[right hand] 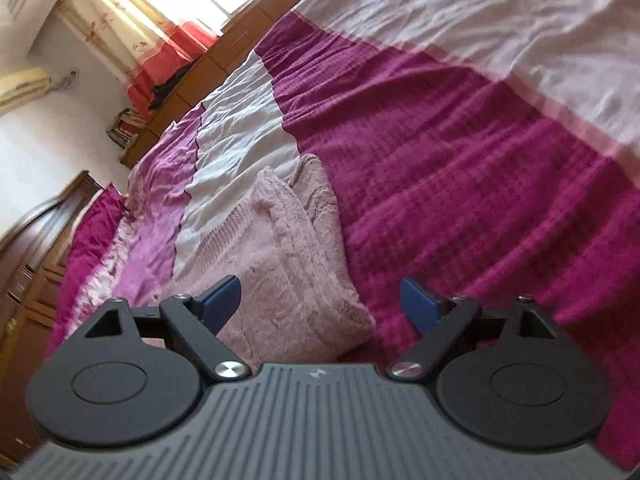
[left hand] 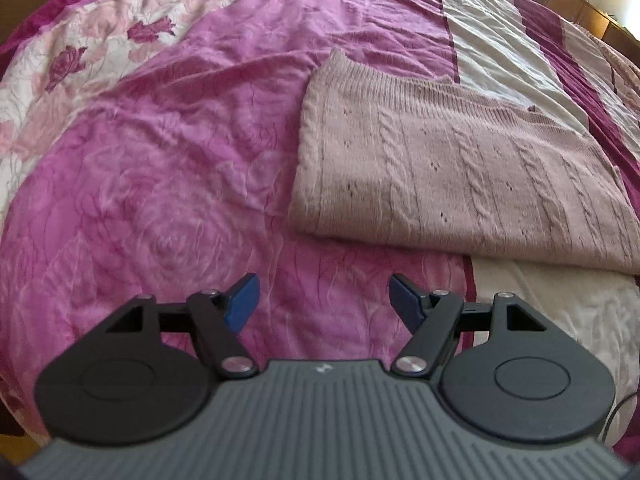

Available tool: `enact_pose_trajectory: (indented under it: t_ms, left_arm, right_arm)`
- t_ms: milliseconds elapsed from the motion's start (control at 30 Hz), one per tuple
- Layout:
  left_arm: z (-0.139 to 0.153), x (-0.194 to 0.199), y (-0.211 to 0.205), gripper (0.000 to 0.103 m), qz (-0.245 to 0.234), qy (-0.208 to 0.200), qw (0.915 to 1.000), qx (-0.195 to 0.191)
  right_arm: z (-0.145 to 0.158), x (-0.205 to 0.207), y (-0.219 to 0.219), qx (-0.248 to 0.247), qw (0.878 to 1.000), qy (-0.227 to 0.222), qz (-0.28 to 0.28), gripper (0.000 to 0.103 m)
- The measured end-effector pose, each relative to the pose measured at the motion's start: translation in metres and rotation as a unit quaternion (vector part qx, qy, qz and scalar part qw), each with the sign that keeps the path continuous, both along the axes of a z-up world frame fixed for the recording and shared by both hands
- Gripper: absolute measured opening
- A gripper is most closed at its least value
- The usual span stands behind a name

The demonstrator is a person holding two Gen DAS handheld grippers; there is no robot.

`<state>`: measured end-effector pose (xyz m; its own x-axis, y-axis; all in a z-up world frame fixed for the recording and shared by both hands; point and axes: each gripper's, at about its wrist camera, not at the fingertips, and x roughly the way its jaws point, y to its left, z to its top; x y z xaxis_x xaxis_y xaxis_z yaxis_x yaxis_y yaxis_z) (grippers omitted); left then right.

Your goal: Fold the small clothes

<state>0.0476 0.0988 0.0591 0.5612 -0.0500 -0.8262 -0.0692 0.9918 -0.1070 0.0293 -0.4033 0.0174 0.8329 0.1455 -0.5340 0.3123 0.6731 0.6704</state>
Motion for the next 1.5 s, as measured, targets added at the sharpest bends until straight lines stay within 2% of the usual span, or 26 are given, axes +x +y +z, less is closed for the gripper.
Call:
enact_pose_trajectory:
  t_ms: [167, 567, 633, 733, 800, 867, 1067, 1167, 1267, 1433, 1500]
  left_arm:
    - [-0.007, -0.002, 0.004, 0.073, 0.008, 0.014, 0.9999, 0.0]
    - [-0.015, 0.002, 0.007, 0.073, 0.005, 0.025, 0.9997, 0.005]
    - [-0.015, 0.002, 0.008, 0.073, 0.006, 0.026, 0.9996, 0.006]
    - [-0.016, 0.002, 0.009, 0.073, 0.007, 0.026, 0.9996, 0.006]
    - [-0.017, 0.002, 0.009, 0.073, 0.007, 0.027, 0.9996, 0.007]
    - [-0.017, 0.001, 0.008, 0.073, 0.007, 0.027, 0.9996, 0.008]
    - [-0.018, 0.002, 0.004, 0.074, 0.004, 0.029, 0.9994, 0.02]
    - [-0.019, 0.003, 0.003, 0.075, 0.004, 0.03, 0.9993, 0.022]
    - [-0.02, 0.004, 0.003, 0.076, 0.007, 0.032, 0.9992, 0.023]
    - [-0.022, 0.006, 0.001, 0.08, 0.007, 0.034, 0.9989, 0.031]
    - [-0.023, 0.006, 0.0, 0.08, 0.006, 0.035, 0.9988, 0.034]
  right_arm:
    - [-0.004, 0.023, -0.001, 0.029, 0.999, 0.005, 0.024, 0.091]
    - [-0.005, 0.055, 0.019, -0.01, 0.999, 0.009, 0.042, 0.09]
    - [-0.003, 0.056, 0.022, -0.025, 0.999, 0.012, 0.045, 0.085]
    - [-0.001, 0.057, 0.028, -0.046, 0.997, 0.018, 0.054, 0.066]
    - [0.001, 0.055, 0.027, -0.05, 0.997, 0.014, 0.057, 0.049]
    - [0.002, 0.053, 0.023, -0.043, 0.997, 0.006, 0.057, 0.044]
    - [-0.015, 0.05, 0.011, 0.008, 0.999, 0.01, 0.039, 0.046]
    - [-0.025, 0.049, 0.007, 0.033, 0.999, -0.004, 0.034, 0.052]
    - [-0.032, 0.049, 0.003, 0.049, 0.998, -0.018, 0.037, 0.052]
    - [-0.032, 0.052, 0.005, 0.035, 0.998, -0.019, 0.048, 0.051]
    - [-0.03, 0.053, 0.006, 0.027, 0.999, -0.014, 0.045, 0.046]
